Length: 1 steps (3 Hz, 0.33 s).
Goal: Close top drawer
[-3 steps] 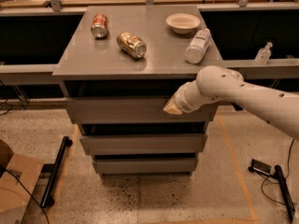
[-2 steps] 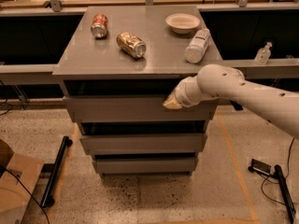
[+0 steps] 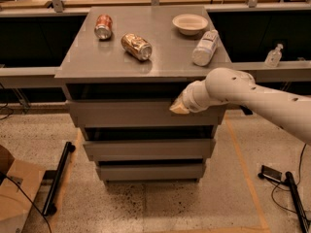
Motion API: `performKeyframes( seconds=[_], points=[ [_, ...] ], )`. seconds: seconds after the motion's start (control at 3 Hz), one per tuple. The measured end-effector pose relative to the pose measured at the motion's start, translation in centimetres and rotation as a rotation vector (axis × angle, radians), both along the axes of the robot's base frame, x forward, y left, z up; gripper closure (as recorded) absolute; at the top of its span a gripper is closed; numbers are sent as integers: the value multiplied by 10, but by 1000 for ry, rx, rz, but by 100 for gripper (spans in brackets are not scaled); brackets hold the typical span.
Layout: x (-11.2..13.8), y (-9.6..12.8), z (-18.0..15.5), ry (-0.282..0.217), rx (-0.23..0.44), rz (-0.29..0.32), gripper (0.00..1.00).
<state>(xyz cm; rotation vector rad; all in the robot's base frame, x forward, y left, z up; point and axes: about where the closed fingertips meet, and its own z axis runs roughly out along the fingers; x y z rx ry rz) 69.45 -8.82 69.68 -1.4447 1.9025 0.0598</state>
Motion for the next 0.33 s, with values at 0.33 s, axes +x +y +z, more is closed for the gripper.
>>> performKeyframes(
  seconds=[0.33],
  points=[
    [-2,0,0,0,0,0,100]
  ],
)
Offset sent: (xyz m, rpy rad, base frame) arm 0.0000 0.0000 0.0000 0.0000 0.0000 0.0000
